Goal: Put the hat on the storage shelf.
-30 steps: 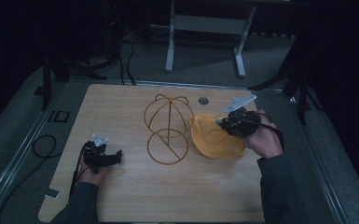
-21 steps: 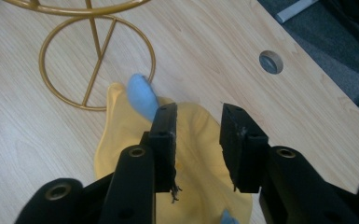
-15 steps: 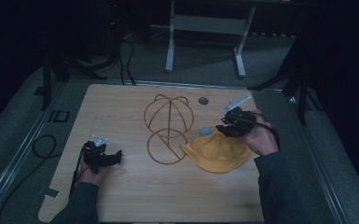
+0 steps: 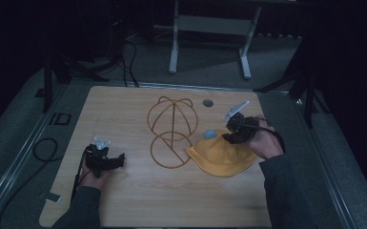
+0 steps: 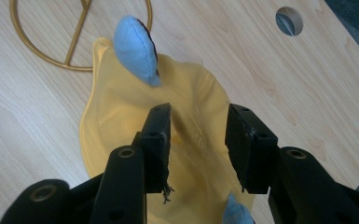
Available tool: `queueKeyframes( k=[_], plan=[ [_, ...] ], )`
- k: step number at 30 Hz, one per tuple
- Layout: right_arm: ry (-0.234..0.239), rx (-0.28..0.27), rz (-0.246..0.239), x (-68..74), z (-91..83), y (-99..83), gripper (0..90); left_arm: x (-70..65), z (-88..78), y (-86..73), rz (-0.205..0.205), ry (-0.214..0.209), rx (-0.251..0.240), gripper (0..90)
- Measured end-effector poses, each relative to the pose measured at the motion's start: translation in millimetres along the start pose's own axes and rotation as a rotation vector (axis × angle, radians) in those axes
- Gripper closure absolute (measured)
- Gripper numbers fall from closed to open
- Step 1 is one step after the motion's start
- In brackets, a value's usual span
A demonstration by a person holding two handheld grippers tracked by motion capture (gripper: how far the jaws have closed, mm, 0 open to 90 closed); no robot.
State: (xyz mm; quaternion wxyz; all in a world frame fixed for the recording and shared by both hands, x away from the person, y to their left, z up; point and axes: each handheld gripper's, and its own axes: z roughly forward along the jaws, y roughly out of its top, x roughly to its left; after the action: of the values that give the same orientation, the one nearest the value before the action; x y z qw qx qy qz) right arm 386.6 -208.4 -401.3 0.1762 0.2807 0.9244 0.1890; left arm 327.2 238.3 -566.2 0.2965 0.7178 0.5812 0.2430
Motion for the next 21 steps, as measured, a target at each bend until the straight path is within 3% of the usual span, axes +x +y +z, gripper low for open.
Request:
queueKeyframes(
  k=[21],
  plan=[
    [0.028, 0.145, -0.051, -2.4, 24.8, -1.5, 58.7, 0.1, -0.1, 0.0, 0.002, 0.000, 0.002, 11.5]
  ],
)
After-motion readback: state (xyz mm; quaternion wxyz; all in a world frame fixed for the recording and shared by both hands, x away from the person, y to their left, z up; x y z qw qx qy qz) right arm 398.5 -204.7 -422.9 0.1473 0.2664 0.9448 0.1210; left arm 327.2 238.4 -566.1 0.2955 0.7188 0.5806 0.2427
